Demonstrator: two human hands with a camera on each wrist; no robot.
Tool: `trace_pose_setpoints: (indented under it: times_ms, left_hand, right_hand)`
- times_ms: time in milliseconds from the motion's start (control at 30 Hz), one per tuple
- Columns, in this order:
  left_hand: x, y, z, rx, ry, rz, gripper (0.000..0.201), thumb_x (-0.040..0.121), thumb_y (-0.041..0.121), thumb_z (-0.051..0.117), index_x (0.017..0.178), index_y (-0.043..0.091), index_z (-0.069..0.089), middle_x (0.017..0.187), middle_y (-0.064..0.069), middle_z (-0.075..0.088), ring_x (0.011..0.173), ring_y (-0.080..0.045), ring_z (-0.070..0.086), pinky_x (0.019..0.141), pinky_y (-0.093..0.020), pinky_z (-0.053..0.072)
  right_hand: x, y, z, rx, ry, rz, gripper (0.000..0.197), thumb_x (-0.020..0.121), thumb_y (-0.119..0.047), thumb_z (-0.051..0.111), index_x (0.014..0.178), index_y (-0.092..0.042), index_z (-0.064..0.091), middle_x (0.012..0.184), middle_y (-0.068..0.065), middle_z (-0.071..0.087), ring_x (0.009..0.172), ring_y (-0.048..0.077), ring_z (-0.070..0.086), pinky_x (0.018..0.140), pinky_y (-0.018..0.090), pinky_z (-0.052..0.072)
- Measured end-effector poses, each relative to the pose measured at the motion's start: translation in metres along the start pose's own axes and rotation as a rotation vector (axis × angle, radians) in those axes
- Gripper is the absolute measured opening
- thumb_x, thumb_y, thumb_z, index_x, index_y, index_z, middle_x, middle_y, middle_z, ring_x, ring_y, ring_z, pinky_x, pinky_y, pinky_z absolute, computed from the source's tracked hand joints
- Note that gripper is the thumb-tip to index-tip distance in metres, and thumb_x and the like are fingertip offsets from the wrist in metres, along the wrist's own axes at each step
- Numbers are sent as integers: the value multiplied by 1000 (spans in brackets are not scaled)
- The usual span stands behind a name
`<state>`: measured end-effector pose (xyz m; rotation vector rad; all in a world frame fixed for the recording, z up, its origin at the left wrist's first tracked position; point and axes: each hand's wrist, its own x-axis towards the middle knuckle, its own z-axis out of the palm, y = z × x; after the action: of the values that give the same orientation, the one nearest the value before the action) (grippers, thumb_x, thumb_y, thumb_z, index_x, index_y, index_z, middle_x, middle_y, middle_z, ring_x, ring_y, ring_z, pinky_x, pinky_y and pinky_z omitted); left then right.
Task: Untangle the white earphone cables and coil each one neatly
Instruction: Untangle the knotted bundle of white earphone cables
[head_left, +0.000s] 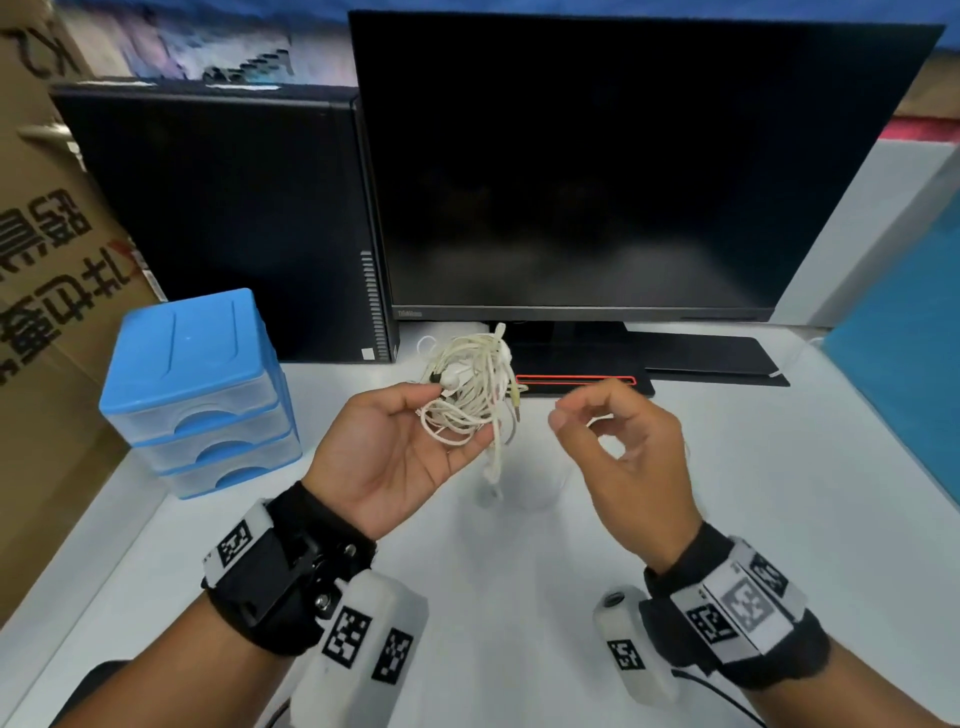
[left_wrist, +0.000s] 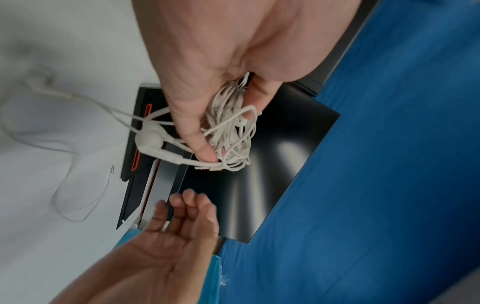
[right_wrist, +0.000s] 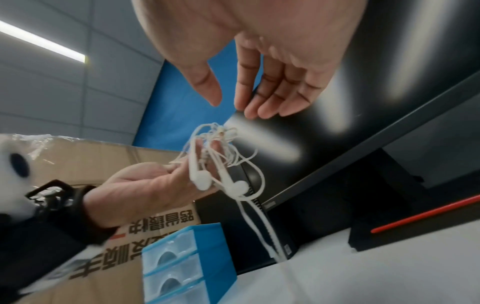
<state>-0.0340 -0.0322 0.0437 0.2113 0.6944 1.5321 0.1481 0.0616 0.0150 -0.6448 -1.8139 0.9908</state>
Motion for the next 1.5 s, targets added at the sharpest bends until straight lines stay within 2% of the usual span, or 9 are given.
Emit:
trace_pose_setpoints:
  times_ms: [133, 267, 433, 567, 667, 833, 1000, 1233, 1500]
  left_hand:
    - [-3, -10, 7, 64, -55, 32, 38, 95, 13, 41, 130, 2, 55, 132, -21, 61, 125, -36, 57, 103, -49, 45]
    - [-7, -17, 14, 58, -87, 37, 30, 101, 14, 41, 125, 4, 57, 132, -20, 61, 123, -35, 59, 86, -41, 58]
    - [-8, -14, 15, 22, -31, 39, 34, 99, 15, 45, 127, 0, 57, 125, -19, 66, 109, -28, 69, 84, -34, 59]
    - [-6, -13, 14, -24, 28, 25, 29, 98, 15, 47, 117, -1, 63, 106, -18, 73, 76, -20, 75, 66, -23, 61]
    - [-5, -17, 13, -36, 44, 9, 27, 97, 15, 49, 111, -2, 65, 99, -18, 74, 63, -15, 72, 56, -18, 59]
    - [-10, -27, 17, -18, -31, -18, 29, 89, 13, 53, 106, -5, 69, 105, -24, 71, 68, -19, 72, 54, -16, 57]
    - [-10, -25, 14, 103, -56, 31, 47, 89, 17, 54, 133, 2, 55, 131, -22, 61, 92, -25, 63, 54, -18, 52]
    - [-6, -25, 9, 307, -36, 215, 41, 88, 26, 64, 124, 8, 63, 120, -15, 68, 96, -24, 67, 78, -32, 55]
    - [-4, -33, 7, 433, -38, 278, 21, 81, 21, 69, 102, 20, 73, 99, -2, 72, 69, -8, 62, 50, -17, 44]
  right_hand:
    - [-8, -8, 9, 86, -99, 83, 26, 79, -43, 68, 75, -17, 69, 75, -4, 70, 75, 11, 65, 69, 22, 48]
    - [-15, -4, 17, 86, -162, 177, 33, 70, -51, 72, 87, -22, 67, 92, -6, 73, 95, 13, 67, 82, 38, 53]
    - [-12, 7, 18, 299, -337, 321, 44, 64, -37, 84, 102, -25, 65, 111, 0, 72, 108, 25, 66, 98, 55, 48]
    - [-16, 8, 20, 50, -98, 160, 21, 67, -34, 82, 83, -31, 68, 89, -7, 66, 86, 9, 61, 74, 21, 49]
    - [-23, 7, 25, -44, -40, 57, 13, 73, -19, 85, 77, -27, 76, 73, -7, 53, 68, 7, 51, 61, 12, 38]
    - [-29, 10, 31, 22, -60, 79, 8, 76, -33, 77, 79, -40, 75, 64, -4, 49, 58, 6, 45, 57, 17, 38]
    - [-31, 2, 29, 28, -190, 29, 12, 86, -38, 63, 87, -36, 74, 85, -9, 64, 78, 13, 56, 65, 16, 40]
    - [-31, -8, 28, 151, -186, 102, 17, 94, -24, 59, 86, -17, 73, 85, -1, 73, 79, 26, 65, 72, 47, 50]
    - [-23, -15, 23, 212, -44, 124, 18, 91, -14, 67, 74, -11, 73, 66, 11, 67, 54, 33, 54, 52, 41, 46]
